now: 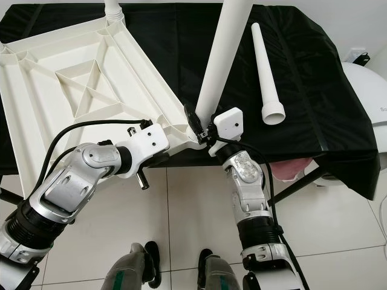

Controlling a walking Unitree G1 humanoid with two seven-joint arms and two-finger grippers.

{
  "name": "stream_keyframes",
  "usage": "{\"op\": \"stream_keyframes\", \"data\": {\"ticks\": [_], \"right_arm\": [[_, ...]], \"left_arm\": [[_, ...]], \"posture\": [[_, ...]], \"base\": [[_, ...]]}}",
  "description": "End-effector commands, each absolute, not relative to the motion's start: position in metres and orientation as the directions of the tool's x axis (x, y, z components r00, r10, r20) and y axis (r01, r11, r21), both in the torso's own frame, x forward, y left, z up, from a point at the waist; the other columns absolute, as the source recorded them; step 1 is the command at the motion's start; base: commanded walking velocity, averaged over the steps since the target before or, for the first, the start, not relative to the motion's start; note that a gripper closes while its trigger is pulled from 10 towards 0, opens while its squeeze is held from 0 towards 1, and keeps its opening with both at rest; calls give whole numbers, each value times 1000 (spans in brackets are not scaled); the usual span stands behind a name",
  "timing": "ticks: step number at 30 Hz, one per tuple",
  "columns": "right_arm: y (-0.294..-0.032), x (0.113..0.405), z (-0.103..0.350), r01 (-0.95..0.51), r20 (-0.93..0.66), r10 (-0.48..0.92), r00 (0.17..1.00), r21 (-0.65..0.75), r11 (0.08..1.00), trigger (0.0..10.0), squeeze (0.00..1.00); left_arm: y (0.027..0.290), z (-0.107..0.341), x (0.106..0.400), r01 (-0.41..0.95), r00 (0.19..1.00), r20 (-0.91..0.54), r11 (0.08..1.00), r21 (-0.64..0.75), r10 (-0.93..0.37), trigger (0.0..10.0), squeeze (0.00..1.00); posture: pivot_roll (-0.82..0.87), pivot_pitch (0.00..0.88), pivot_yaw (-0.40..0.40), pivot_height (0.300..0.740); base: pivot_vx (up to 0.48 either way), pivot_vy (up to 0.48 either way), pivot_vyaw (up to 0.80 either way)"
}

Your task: Building children table

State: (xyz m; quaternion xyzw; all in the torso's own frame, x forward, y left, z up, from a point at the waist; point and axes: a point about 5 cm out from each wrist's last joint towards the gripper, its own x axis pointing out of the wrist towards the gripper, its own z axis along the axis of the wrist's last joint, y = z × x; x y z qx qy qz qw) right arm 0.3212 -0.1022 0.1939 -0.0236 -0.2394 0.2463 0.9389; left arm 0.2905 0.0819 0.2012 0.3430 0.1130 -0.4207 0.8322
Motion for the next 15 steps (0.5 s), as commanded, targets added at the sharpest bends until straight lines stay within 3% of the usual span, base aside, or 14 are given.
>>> {"op": "stream_keyframes", "data": {"ticks": [1,15], "right_arm": [[-92,317,163,-506,307,522,796,-134,852,10000,0],[-84,312,163,-430,313,441,841,-105,897,10000,0]], "left_arm": [[76,219,293,724,664,-401,409,555,-631,10000,0],[77,220,293,724,664,-400,410,555,-632,10000,0]], "posture": [[-40,207,-30,740],[-40,213,-22,740]], "base": [[0,0,0],[0,0,0]]}}
